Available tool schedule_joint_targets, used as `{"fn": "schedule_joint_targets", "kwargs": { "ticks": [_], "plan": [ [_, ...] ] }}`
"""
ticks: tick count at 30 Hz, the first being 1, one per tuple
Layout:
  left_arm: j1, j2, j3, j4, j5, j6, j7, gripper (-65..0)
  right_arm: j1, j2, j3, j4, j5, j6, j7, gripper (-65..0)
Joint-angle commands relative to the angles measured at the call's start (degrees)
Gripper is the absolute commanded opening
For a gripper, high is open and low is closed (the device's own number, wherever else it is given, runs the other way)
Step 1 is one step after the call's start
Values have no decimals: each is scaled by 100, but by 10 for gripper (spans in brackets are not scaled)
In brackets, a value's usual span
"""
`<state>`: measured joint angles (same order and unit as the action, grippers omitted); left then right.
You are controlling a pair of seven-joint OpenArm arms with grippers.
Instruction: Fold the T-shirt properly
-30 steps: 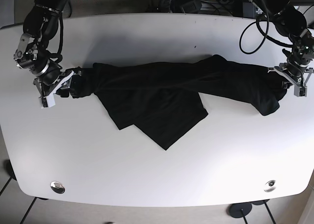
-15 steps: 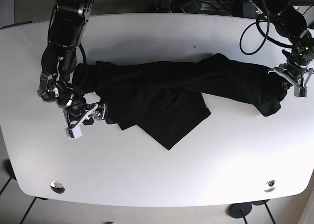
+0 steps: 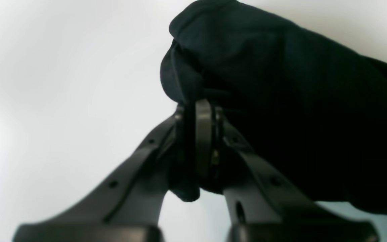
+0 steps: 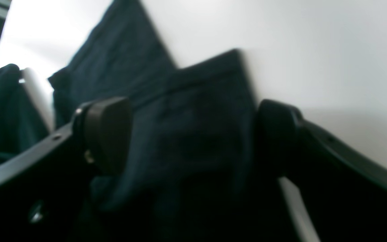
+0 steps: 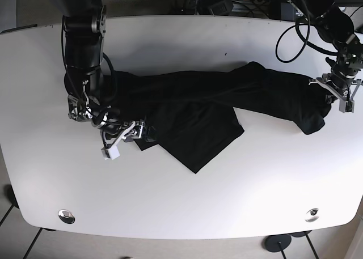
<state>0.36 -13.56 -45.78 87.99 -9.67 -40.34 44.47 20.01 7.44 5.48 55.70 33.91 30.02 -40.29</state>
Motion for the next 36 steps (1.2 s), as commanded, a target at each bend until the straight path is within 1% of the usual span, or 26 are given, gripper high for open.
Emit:
{"fn": "schedule_joint_targets", "kwargs": {
  "ticks": [1,2,3,4,5,6,9,10,11,13,15,17,19,22,25,27,28,31,33,36],
  "plan": [
    [-58,-108,72,85,-66,34,-135,-650,78,-98,46,25,-37,-44,-98,-105],
    [-40,-108,99,94,-66,34,-135,-650,78,-98,46,25,-37,-61,-1,-106],
    [-40,-108,99,103,-66,34,-135,-650,87,-107,46,25,-37,-141,51,-111],
    [-40,-108,99,94,-66,34,-135,-650,87,-107,46,25,-37,-299,86,-155],
    [-40,-108,99,94,-66,34,-135,-650,87,-116,46,25,-37,-352,86,-205],
    [-40,-108,99,94,-66,34,-135,-650,87,-116,46,34,-37,-387,95,-268],
    [-32,-108,99,94,-66,34,-135,-650,104,-116,46,52,-20,-387,95,-479],
    [-32,-108,99,94,-66,34,-135,-650,113,-116,46,61,-28,-387,95,-566],
    [-32,-108,99,85,-66,34,-135,-650,113,-116,46,69,-28,-387,95,-628],
    [-32,-108,99,85,-66,34,-135,-650,104,-107,46,78,-11,-387,95,-629],
    [-49,-108,99,85,-66,34,-135,-650,43,-98,46,333,-11,-369,95,-629],
    [-67,-108,99,94,-66,34,-135,-650,-194,-98,55,852,-2,-387,95,-631],
    [-67,-108,99,138,-66,34,-135,-650,-414,-116,195,1493,-2,-387,34,-631],
    [-76,-108,64,147,-75,34,-135,-650,-783,-116,477,2636,-2,-387,-494,-634],
    [-67,-108,55,401,-75,34,-135,-650,-1267,-98,1022,3955,-2,-369,-925,-634],
    [-40,-108,55,692,-75,34,-135,-650,-1513,-72,1365,4650,-2,-378,-1223,-634],
    [-40,-108,72,788,-75,34,-135,-650,-1610,7,1584,4913,-2,-360,-1434,-634],
    [-49,-108,90,1026,-75,34,-126,-650,-1750,43,2041,5406,7,-352,-1874,-634],
    [-76,-108,99,1184,-75,34,-126,-650,-1777,60,2244,5564,7,-343,-1918,-634],
    [-84,-108,336,1316,-75,34,-126,-650,-1627,69,2288,5590,7,-343,-1918,-634]
  ]
}}
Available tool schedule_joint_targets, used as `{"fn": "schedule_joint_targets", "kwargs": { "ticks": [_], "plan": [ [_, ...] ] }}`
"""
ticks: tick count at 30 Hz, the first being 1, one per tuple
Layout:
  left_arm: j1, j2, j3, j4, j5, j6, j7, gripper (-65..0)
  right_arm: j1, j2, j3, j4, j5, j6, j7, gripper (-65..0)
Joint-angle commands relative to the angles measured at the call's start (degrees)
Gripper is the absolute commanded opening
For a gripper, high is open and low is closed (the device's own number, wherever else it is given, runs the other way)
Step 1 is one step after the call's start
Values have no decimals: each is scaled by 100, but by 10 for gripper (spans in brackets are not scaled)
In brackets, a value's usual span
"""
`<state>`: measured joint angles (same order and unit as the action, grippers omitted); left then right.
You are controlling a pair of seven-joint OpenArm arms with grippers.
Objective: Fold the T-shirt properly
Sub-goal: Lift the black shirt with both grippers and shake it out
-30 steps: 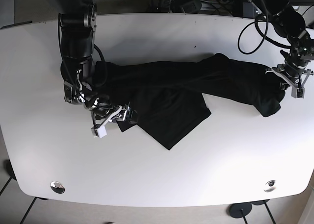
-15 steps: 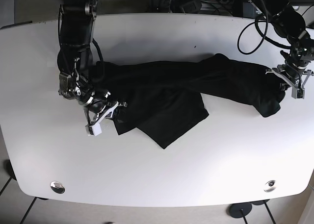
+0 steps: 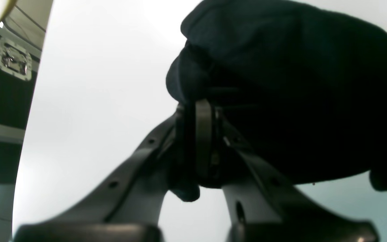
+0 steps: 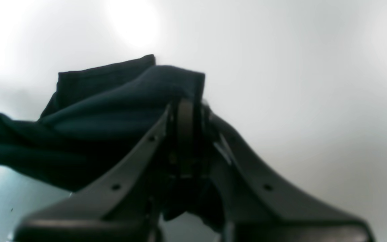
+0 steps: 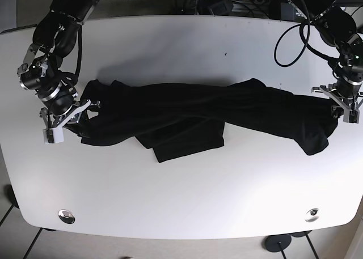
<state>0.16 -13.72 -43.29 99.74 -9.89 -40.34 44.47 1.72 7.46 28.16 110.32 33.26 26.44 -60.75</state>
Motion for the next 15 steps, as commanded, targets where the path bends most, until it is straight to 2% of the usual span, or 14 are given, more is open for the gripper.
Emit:
{"fn": "schedule_joint_targets", "kwargs": {
  "ticks": [1,4,7,14,15],
  "plan": [
    [-65,-92,193,175,-53,34,-126,-650,308,67,19,128,72,16,119,-634],
    [-117,-92,571,298,-44,34,-126,-650,791,67,-7,58,37,7,119,-634],
    [-469,-92,905,289,-9,34,-126,-650,1494,93,-16,-593,37,7,110,-634],
    [-1849,-101,1617,96,0,34,-117,-647,3481,735,-43,-2131,63,7,-83,-634],
    [-2236,-127,1757,-115,0,34,-117,-646,4009,858,-210,-2492,63,7,-83,-634]
  ]
}}
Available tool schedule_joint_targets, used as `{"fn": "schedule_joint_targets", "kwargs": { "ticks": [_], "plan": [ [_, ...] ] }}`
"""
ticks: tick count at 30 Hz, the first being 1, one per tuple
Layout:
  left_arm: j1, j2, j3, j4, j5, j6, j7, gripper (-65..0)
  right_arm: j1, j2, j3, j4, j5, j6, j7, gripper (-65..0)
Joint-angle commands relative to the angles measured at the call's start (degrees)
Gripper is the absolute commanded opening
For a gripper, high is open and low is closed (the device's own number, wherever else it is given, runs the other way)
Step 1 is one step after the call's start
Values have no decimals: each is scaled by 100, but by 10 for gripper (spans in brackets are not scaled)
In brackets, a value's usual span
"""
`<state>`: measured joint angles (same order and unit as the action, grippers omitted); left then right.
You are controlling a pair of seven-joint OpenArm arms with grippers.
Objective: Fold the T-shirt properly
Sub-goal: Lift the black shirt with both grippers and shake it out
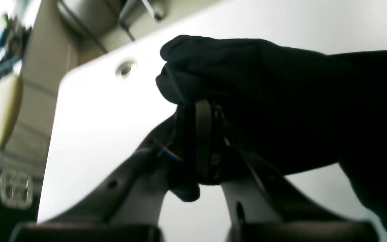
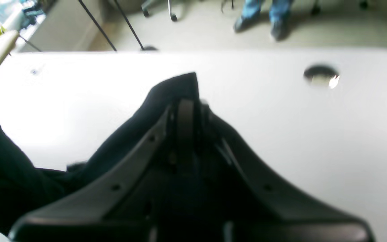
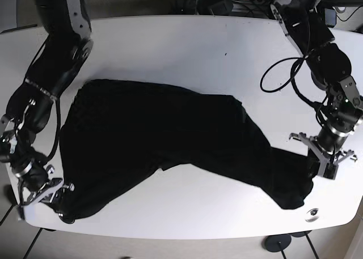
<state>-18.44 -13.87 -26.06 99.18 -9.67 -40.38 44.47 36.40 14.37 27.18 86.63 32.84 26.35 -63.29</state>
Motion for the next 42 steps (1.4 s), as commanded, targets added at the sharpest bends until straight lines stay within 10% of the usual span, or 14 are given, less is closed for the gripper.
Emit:
{"fn": "schedule_joint_targets", "kwargs": {
  "ticks": [1,7,13,19,26,34,42],
  "plan": [
    [-693,-112,61,-199,-22,38,-117,-646,874,273,-234,-289,105,16,170,-634],
    [-2178,-305,97,-542,233,38,-117,-646,2421,835,-419,-597,114,16,-128,-634],
    [-1370,-323,123,-1025,233,38,-328,-647,1234,1143,-234,-289,624,-11,-137,-634],
    [116,-323,-62,-1289,233,38,-1409,-649,-770,1020,469,256,958,-11,-137,-634],
    [1329,-323,-273,-551,224,38,-1480,-650,-2326,308,522,783,896,-19,-111,-617],
    [2077,-279,-932,65,224,38,-1453,-650,-2352,-202,-859,-386,-97,-19,1173,-103],
    [2428,-121,-941,671,233,38,-1445,-650,-1552,-360,-1465,-2531,-528,-19,2087,-73]
  ]
}}
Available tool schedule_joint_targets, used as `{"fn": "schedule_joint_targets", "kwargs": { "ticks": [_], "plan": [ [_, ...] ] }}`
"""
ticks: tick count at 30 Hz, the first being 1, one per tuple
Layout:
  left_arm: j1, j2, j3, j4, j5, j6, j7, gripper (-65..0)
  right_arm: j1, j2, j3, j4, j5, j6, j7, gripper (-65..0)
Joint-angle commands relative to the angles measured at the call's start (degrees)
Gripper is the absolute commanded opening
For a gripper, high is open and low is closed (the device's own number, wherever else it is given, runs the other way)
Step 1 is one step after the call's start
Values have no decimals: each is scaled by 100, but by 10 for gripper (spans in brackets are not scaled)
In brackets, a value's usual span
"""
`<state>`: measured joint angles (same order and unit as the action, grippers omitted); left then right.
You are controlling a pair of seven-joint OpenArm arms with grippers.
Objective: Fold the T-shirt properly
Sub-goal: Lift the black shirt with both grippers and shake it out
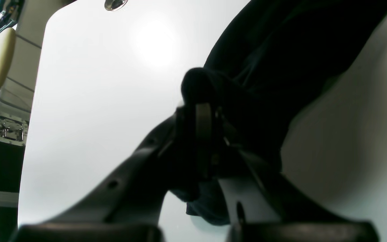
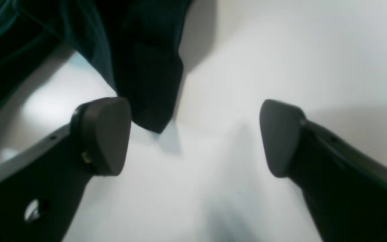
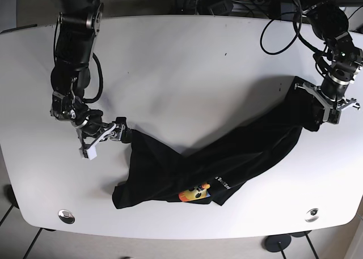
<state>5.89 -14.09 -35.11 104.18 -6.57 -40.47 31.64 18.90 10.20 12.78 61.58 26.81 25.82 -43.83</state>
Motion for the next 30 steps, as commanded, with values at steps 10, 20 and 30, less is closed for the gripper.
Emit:
{"fn": "schedule_joint_targets", "kwargs": {
  "ticks": [10,20,30],
  "plan": [
    [180,103,-36,197,-86,47,-162,-650,1218,-444,-948,-2312,66,33,1680,-73],
    [215,103,-36,153,-86,47,-162,-650,1280,-567,-1062,-2391,66,68,2375,-585],
    [119,86,-36,162,-622,47,-12,-650,-566,-198,-16,2154,75,68,177,-633]
  ]
}}
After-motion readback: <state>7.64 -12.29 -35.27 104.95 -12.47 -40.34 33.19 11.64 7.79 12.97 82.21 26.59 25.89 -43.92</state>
